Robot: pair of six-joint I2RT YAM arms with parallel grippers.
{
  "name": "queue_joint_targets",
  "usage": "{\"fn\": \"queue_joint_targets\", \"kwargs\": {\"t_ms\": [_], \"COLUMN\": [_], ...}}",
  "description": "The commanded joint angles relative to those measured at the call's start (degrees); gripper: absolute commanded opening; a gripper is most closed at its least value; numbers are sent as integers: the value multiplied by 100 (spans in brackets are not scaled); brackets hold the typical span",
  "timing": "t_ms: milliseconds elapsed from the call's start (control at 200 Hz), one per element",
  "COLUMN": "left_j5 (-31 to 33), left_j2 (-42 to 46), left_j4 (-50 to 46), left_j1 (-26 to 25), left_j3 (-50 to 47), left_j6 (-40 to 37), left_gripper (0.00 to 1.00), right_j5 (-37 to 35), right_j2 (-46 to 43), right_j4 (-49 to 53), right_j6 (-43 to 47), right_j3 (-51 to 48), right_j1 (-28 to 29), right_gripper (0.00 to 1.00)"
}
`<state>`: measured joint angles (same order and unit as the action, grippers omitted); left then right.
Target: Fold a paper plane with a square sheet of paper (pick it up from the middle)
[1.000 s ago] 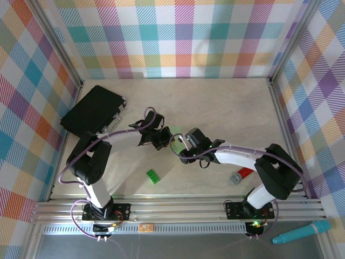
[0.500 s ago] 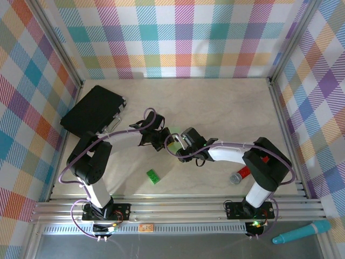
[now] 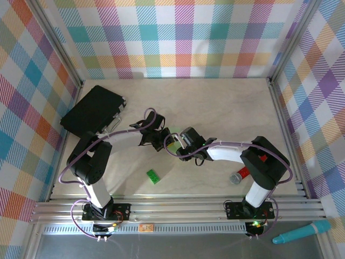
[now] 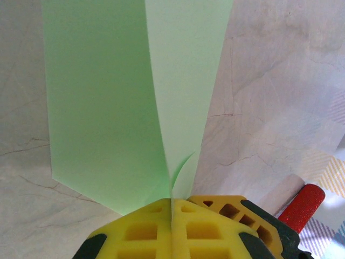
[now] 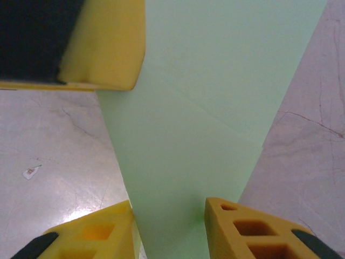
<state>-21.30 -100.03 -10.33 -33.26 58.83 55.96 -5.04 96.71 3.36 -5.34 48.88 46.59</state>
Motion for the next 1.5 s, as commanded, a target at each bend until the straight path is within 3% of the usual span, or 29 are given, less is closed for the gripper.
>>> {"fn": "queue_joint_targets", "kwargs": {"t_ms": [0, 500, 1165, 1495], "left_j5": [38, 36, 69, 210], "left_j2": [-73, -102, -66, 253], "left_j4": [-176, -215, -259, -294], "left_j1": [-49, -49, -49, 280], "left_j3": [149, 190, 155, 38], "left_j6": [46, 33, 28, 125], "left_gripper": [2, 2, 3, 21], "right_j5": [-24, 29, 147, 373], "right_j2": [62, 142, 194, 303], "right_j4": [-108, -98, -172, -309], "right_j6": [118, 195, 113, -30], "right_j3": [40, -19, -93, -277], "right_j1": [29, 39, 36, 36], "right_gripper": [36, 36, 24, 19]}}
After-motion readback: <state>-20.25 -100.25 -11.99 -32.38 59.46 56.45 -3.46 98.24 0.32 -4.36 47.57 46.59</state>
